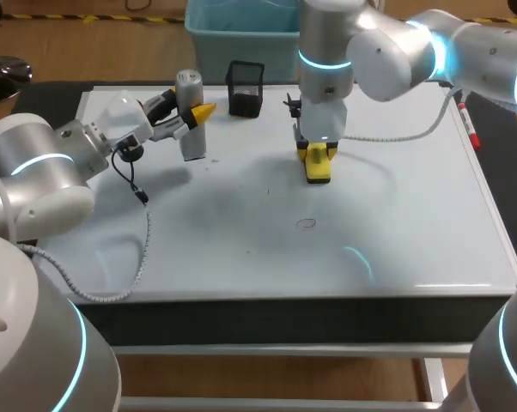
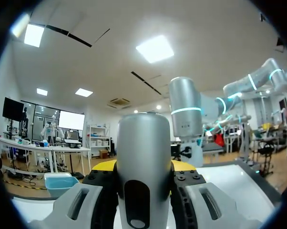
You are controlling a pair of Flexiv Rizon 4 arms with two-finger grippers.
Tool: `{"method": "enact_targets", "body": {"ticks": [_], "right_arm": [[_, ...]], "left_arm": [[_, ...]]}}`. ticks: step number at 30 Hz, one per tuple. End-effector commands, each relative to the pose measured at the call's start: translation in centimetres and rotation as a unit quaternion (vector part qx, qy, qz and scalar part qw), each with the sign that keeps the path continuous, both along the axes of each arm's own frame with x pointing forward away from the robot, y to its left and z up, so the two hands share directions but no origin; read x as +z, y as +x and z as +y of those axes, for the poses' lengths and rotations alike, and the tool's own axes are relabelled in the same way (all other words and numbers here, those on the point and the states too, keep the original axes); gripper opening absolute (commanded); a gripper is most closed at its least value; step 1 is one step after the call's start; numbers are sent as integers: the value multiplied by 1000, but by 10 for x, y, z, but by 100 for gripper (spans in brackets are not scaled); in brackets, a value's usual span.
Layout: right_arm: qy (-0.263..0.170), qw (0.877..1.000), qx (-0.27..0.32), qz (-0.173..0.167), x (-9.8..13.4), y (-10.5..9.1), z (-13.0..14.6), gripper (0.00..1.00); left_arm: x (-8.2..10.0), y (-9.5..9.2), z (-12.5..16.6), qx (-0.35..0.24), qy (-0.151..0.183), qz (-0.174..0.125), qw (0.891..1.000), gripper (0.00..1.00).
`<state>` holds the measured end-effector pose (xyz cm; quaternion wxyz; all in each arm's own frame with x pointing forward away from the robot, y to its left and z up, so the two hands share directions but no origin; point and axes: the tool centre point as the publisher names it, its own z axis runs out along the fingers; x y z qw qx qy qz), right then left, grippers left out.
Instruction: Pick up the inspection probe, press it on each red-marked spot on the whiteboard one by one, put down the probe, pick up the eraser, and wipe off all the red marks.
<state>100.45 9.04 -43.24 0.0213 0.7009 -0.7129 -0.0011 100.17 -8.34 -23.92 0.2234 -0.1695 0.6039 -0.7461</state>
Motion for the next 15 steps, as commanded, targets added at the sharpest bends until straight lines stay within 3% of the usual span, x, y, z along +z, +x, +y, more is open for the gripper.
{"method": "enact_targets", "body": {"ticks": [1,15], "right_arm": [[-3,1000,-7,4,-11,8,-13,0],[-10,999,-48,3,-12,15,-51,0]], "left_arm": [[1,0,-1,2,0,0,1000,0],[1,0,-1,2,0,0,1000,0]]}}
